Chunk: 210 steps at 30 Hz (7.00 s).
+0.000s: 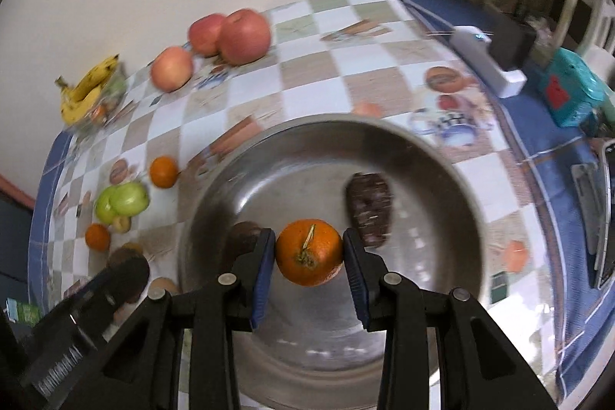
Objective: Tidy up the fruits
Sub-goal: 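Carry the orange and date into the steel bowl and open both grippers, then withdraw both grippers from the bowl toward the remaining fruit, then grasp a small brown kiwi with the right gripper while the left gripper grasps an orange, then carry the kiwi and orange into the steel bowl and open both grippers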
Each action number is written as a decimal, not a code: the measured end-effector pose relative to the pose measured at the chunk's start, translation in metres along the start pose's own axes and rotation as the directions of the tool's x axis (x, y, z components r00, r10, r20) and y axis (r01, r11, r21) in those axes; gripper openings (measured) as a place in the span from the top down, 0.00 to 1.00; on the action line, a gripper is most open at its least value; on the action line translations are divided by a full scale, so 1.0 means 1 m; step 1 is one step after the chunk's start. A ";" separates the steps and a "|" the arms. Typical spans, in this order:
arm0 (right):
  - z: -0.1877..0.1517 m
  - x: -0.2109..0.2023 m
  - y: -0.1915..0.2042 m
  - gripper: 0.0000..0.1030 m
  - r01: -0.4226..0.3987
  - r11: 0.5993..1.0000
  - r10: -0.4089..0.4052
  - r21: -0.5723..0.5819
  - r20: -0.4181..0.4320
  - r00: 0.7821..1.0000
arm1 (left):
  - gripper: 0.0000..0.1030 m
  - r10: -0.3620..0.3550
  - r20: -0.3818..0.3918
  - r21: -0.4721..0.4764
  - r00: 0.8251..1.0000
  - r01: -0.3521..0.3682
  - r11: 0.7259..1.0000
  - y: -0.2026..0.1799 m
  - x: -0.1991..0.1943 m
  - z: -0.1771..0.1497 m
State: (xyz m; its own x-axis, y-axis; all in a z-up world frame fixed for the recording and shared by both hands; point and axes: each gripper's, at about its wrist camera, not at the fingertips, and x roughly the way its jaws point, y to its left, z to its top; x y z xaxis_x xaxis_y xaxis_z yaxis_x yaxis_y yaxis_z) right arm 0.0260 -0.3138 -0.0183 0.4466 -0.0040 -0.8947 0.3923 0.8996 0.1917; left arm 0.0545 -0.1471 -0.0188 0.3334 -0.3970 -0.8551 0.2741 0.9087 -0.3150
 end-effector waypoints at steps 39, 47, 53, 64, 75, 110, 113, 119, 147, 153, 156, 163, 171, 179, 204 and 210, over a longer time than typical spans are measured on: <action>-0.013 0.042 -0.009 0.63 0.039 0.999 -0.039 -0.006 -0.124 0.991 | 0.58 0.037 -0.126 0.154 0.991 -0.017 0.988 -0.035 0.062 -0.024; -0.012 0.040 -0.007 0.62 0.034 0.999 -0.034 -0.006 -0.119 0.992 | 0.43 -0.006 -0.131 0.138 0.991 0.025 0.990 -0.034 0.056 -0.022; -0.007 0.027 -0.003 0.60 0.041 0.999 -0.042 -0.018 -0.070 0.997 | 0.43 -0.010 -0.087 0.162 0.996 0.024 0.986 -0.039 0.042 -0.018; -0.002 0.016 -0.006 0.60 0.026 1.000 -0.026 0.009 -0.028 0.999 | 0.43 0.017 -0.060 0.066 0.998 -0.013 0.998 -0.017 0.027 -0.006; -0.003 0.013 -0.003 0.60 0.015 1.000 -0.014 0.012 -0.023 1.000 | 0.41 0.109 -0.022 -0.040 0.994 -0.110 0.993 0.020 0.015 0.006; -0.018 0.026 0.059 0.07 0.060 0.976 -0.059 -0.211 0.009 0.998 | 0.00 0.437 0.058 -0.256 0.898 -0.409 0.876 0.121 -0.019 0.024; -0.016 0.024 0.063 0.07 0.044 0.980 -0.037 -0.196 0.042 0.998 | 0.00 0.451 0.097 -0.240 0.887 -0.419 0.876 0.125 -0.023 0.028; -0.009 0.025 0.071 0.07 -0.028 0.986 0.038 -0.162 0.058 0.998 | 0.00 0.402 0.116 -0.297 0.908 -0.355 0.886 0.150 -0.032 0.036; -0.028 0.077 0.188 0.41 -0.199 0.895 0.185 -0.398 -0.074 0.980 | 0.31 0.184 0.020 -0.366 0.983 -0.164 0.916 0.200 0.014 0.048; -0.041 0.085 0.199 0.51 -0.210 0.870 0.180 -0.446 -0.110 0.978 | 0.46 0.176 0.029 -0.359 0.984 -0.154 0.921 0.196 0.011 0.049; -0.045 0.085 0.202 0.58 -0.197 0.862 0.170 -0.467 -0.100 0.980 | 0.46 0.177 0.022 -0.371 0.984 -0.156 0.915 0.197 0.011 0.048; -0.043 0.085 0.198 0.74 -0.197 0.869 0.170 -0.454 -0.100 0.980 | 0.47 0.192 0.007 -0.380 0.981 -0.175 0.908 0.200 0.009 0.046; -0.039 0.082 0.184 0.74 -0.173 0.891 0.144 -0.419 -0.100 0.984 | 0.63 0.179 0.003 -0.342 0.984 -0.167 0.925 0.188 0.011 0.045; -0.025 0.061 0.168 0.74 -0.178 0.918 0.167 -0.355 -0.063 0.984 | 0.64 0.175 0.055 -0.359 0.983 -0.144 0.922 0.185 -0.009 0.049; 0.020 0.018 0.035 0.74 0.000 0.998 0.003 -0.064 0.044 0.999 | 0.64 0.149 0.125 -0.124 0.981 -0.133 0.983 0.081 -0.022 0.046; 0.026 0.018 -0.005 0.74 0.028 0.999 -0.029 0.023 0.044 0.999 | 0.64 0.084 0.113 0.065 0.990 -0.091 0.994 0.019 -0.004 0.034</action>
State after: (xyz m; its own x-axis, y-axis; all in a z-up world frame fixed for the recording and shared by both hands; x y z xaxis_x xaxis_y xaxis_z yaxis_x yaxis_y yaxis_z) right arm 0.0528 -0.3296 -0.0245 0.4698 -0.0497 -0.8814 0.4236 0.8886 0.1757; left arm 0.0889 -0.1326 -0.0073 0.4546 -0.3317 -0.8266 0.3006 0.9307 -0.2082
